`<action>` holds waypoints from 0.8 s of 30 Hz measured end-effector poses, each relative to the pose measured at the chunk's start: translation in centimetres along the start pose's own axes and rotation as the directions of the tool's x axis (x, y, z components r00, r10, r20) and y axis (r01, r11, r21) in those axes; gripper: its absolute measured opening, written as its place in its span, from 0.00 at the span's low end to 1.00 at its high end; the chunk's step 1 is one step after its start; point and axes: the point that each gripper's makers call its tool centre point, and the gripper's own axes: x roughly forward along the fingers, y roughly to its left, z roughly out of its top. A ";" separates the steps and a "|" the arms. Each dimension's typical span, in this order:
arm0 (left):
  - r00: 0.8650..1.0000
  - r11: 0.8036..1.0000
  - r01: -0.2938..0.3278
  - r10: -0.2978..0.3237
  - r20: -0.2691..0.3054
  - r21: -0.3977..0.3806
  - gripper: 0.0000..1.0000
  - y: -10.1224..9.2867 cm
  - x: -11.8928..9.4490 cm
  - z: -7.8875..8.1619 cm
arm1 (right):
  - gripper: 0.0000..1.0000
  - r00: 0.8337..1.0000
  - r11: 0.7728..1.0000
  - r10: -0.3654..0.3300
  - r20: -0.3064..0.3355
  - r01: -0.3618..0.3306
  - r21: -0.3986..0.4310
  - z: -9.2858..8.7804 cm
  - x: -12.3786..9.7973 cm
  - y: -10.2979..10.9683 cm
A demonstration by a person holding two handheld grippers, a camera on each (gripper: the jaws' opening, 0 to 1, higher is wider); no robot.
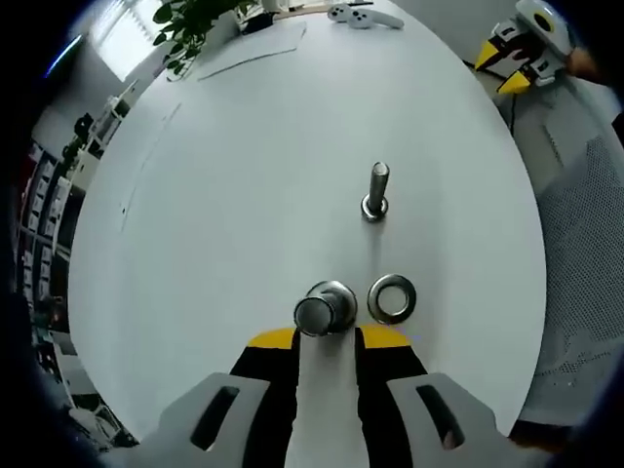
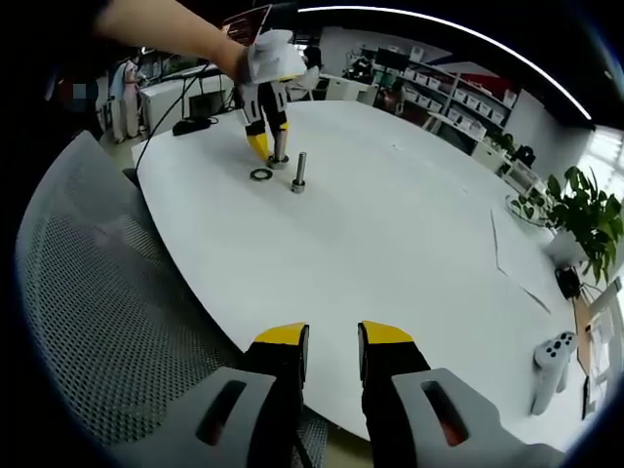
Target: Place the washer onto the threaded stud by aligning its center hole with the stud, sliding it down to the base, and recovering from edge contact or off-axis alignment until the washer reaches the visible bottom stop.
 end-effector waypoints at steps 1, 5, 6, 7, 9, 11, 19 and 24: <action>1.000 1.000 -0.002 0.002 0.007 -0.004 0.24 -0.1 -0.3 0.0 | 0.23 1.000 1.000 0.000 -0.002 0.000 -0.003 0.0 0.0 0.0; 0.998 0.997 0.024 -0.019 0.058 -0.072 0.24 -1.2 -0.9 0.6 | 0.24 1.000 1.000 -0.010 -0.002 0.010 0.001 0.0 0.0 -0.2; 0.997 0.996 0.030 -0.024 0.073 -0.083 0.25 -1.5 -0.9 0.8 | 0.24 1.000 1.000 -0.009 -0.005 0.009 -0.001 0.0 0.0 -0.2; 0.996 0.995 0.032 -0.024 0.086 -0.098 0.26 -1.8 -0.9 1.0 | 0.24 1.000 1.000 -0.010 -0.007 0.010 -0.003 -0.1 0.0 -0.2; 0.993 0.981 0.018 0.004 0.115 -0.192 0.29 -1.7 -0.8 1.1 | 0.24 1.000 1.000 -0.009 -0.007 0.009 -0.001 -0.1 0.0 -0.2; 0.993 0.980 0.028 -0.005 0.116 -0.195 0.30 -2.0 -0.9 0.9 | 0.24 1.000 1.000 -0.008 -0.009 0.008 -0.003 -0.1 0.0 -0.1; 0.992 0.971 0.052 -0.023 0.127 -0.234 0.30 -3.4 -0.3 0.5 | 0.24 1.000 1.000 -0.004 -0.014 0.004 -0.004 -0.2 0.0 -0.1; 0.992 0.974 0.077 -0.053 0.113 -0.214 0.32 -4.4 0.7 0.6 | 0.24 1.000 1.000 -0.001 -0.016 0.001 -0.005 -0.2 0.0 0.0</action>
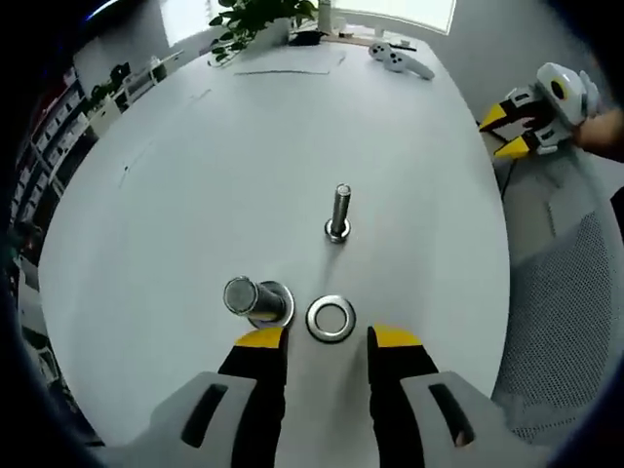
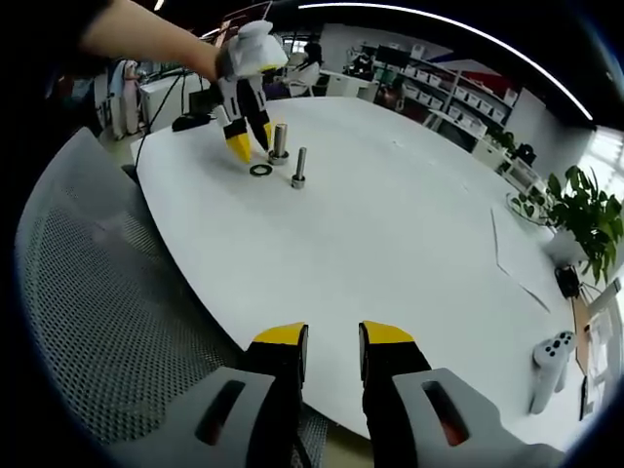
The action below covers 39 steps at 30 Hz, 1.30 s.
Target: Place the washer onto the threaded stud by aligning its center hole with the stud, sliding it down to the base, and recovering from edge contact or off-axis alignment until the washer reaches the visible bottom stop.
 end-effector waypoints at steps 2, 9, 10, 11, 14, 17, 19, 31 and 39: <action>1.000 1.000 -0.006 0.006 -0.016 0.014 0.31 -0.1 0.4 -0.1 | 0.23 1.000 1.000 0.004 -0.003 -0.004 -0.002 0.0 0.0 0.1; 0.999 1.000 0.013 -0.012 -0.050 0.019 0.31 -0.4 1.5 -0.2 | 0.23 1.000 1.000 0.007 -0.009 -0.007 -0.006 -0.2 0.0 0.1; 0.998 1.000 0.014 -0.013 -0.053 0.023 0.31 -0.4 1.6 -0.2 | 0.23 1.000 1.000 0.007 -0.009 -0.007 -0.005 -0.1 0.0 0.1; 0.998 0.999 0.013 -0.011 -0.058 0.029 0.31 -0.4 1.6 -0.3 | 0.23 1.000 1.000 0.007 -0.009 -0.007 -0.005 -0.1 0.0 0.1; 0.998 0.998 0.000 0.004 -0.057 0.063 0.30 -0.3 1.7 -0.1 | 0.23 1.000 1.000 0.010 -0.010 -0.010 -0.006 -0.2 0.1 0.2; 0.998 0.996 0.001 0.004 -0.061 0.092 0.29 -0.2 1.7 0.0 | 0.23 1.000 1.000 0.013 -0.011 -0.013 -0.009 -0.2 0.1 0.2; 0.998 0.994 0.006 0.001 -0.066 0.113 0.29 -0.3 1.7 0.0 | 0.23 1.000 1.000 0.014 -0.010 -0.014 -0.009 -0.2 0.1 0.2; 0.995 0.984 0.007 0.010 -0.095 0.176 0.20 -1.1 1.9 0.4 | 0.22 1.000 1.000 0.011 -0.013 -0.011 -0.010 -0.2 0.1 0.2; 0.998 0.952 -0.063 0.068 -0.004 0.300 0.19 -1.5 1.9 1.3 | 0.22 1.000 1.000 0.008 -0.009 -0.008 -0.008 -0.2 0.1 0.1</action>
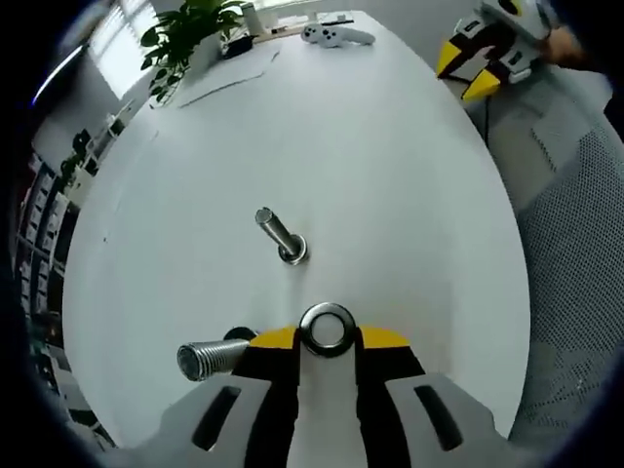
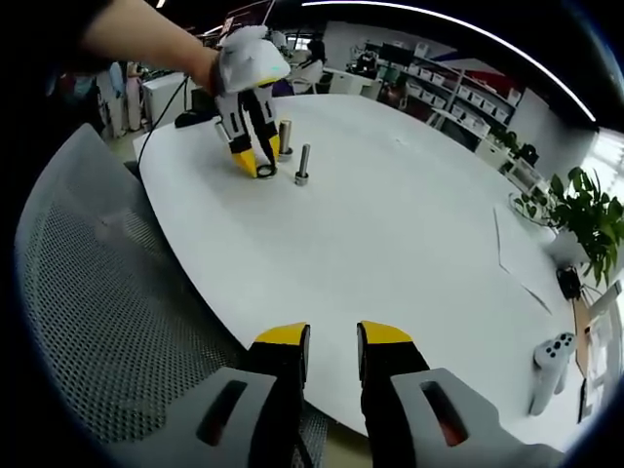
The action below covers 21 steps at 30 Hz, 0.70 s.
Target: Place the washer onto the threaded stud by aligning its center hole with the stud, sliding it down to the base, and recovering from edge contact or off-axis alignment until the washer reaches the visible bottom stop.
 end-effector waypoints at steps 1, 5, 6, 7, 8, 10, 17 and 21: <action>1.000 1.000 -0.005 0.005 0.002 -0.002 0.19 -0.1 0.0 0.0 | 0.22 1.000 1.000 0.000 0.000 0.000 0.000 0.0 0.0 0.0; 1.000 1.000 -0.006 0.006 0.012 -0.022 0.19 -0.4 -0.5 0.2 | 0.22 1.000 1.000 0.004 0.001 -0.004 -0.003 0.0 0.0 0.1; 1.000 1.000 -0.011 0.011 0.015 -0.023 0.19 -0.3 -0.7 0.2 | 0.22 1.000 1.000 0.005 0.001 -0.005 -0.003 0.0 0.0 0.1; 1.000 0.999 -0.017 0.018 0.023 -0.030 0.19 -0.2 -1.0 0.4 | 0.22 1.000 1.000 0.005 0.002 -0.005 -0.003 0.1 0.0 0.1; 0.999 0.999 -0.020 0.021 0.028 -0.041 0.19 -0.1 -1.2 0.4 | 0.22 1.000 1.000 0.006 0.002 -0.006 -0.004 0.1 0.0 0.1; 0.999 0.997 -0.033 0.036 0.040 -0.071 0.19 0.1 -1.8 0.5 | 0.22 1.000 1.000 0.006 0.003 -0.006 -0.003 0.1 0.0 0.1; 0.995 0.991 -0.080 0.085 0.051 -0.108 0.19 1.2 -3.8 0.2 | 0.22 1.000 1.000 0.006 0.005 -0.006 -0.001 0.1 0.0 0.1; 0.991 0.987 -0.108 0.116 0.060 -0.122 0.19 2.0 -5.2 0.2 | 0.22 1.000 1.000 0.005 0.008 -0.005 0.001 0.1 0.0 0.1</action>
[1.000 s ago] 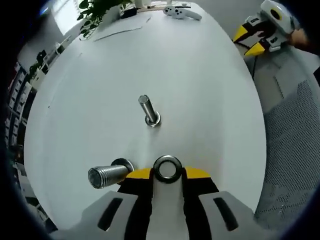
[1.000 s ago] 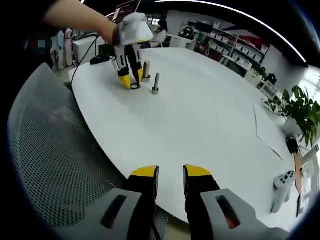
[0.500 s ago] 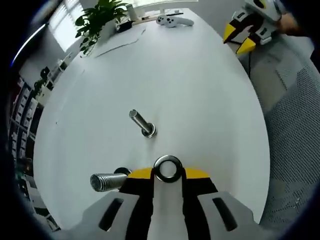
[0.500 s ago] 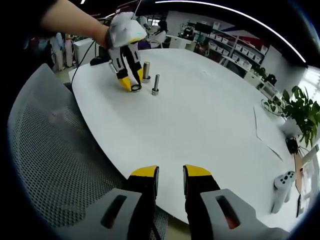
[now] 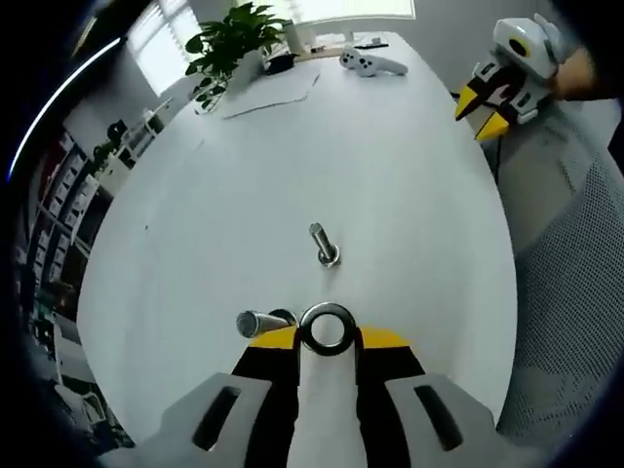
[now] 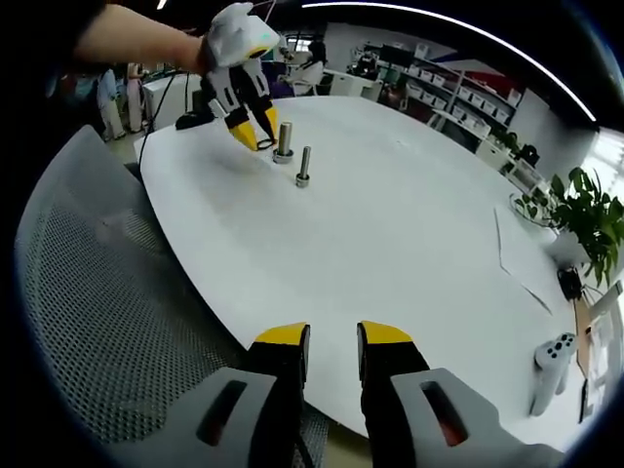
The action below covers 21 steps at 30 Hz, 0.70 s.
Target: Place the washer onto the threaded stud by aligning its center hole with the stud, sliding it down to the base, and recovering from edge contact or off-axis alignment until the washer reaches the visible bottom stop.
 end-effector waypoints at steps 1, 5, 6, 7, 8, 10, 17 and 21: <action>1.000 1.000 -0.007 0.007 0.002 0.001 0.19 0.2 -0.2 0.1 | 0.22 1.000 1.000 0.000 0.000 0.000 0.000 0.0 0.0 0.0; 0.999 0.999 -0.033 0.033 0.007 0.001 0.19 1.1 -1.1 0.4 | 0.22 1.000 1.000 -0.001 0.002 0.001 -0.001 0.0 0.0 0.0; 0.999 0.999 -0.037 0.037 0.007 0.000 0.19 1.3 -1.2 0.5 | 0.22 1.000 1.000 -0.001 0.002 0.001 0.000 0.0 0.0 0.0; 0.999 0.999 -0.040 0.040 0.007 -0.005 0.19 1.5 -1.3 0.5 | 0.22 1.000 1.000 -0.001 0.003 0.001 -0.001 0.0 0.0 0.0; 0.999 0.999 -0.045 0.045 0.009 -0.012 0.19 1.8 -1.4 0.7 | 0.22 1.000 1.000 -0.001 0.003 0.001 -0.001 0.1 0.0 0.0; 0.998 0.998 -0.054 0.054 0.013 -0.014 0.19 2.2 -1.6 0.9 | 0.22 1.000 1.000 -0.001 0.004 0.001 -0.001 0.1 0.0 0.0; 0.998 0.998 -0.068 0.068 -0.010 -0.008 0.19 3.9 -1.2 1.1 | 0.22 1.000 1.000 0.000 0.006 0.000 -0.001 0.1 0.0 0.0; 0.998 0.998 -0.061 0.061 -0.022 -0.016 0.19 4.5 -0.7 1.0 | 0.22 1.000 1.000 0.000 0.006 0.000 0.000 0.1 0.0 0.0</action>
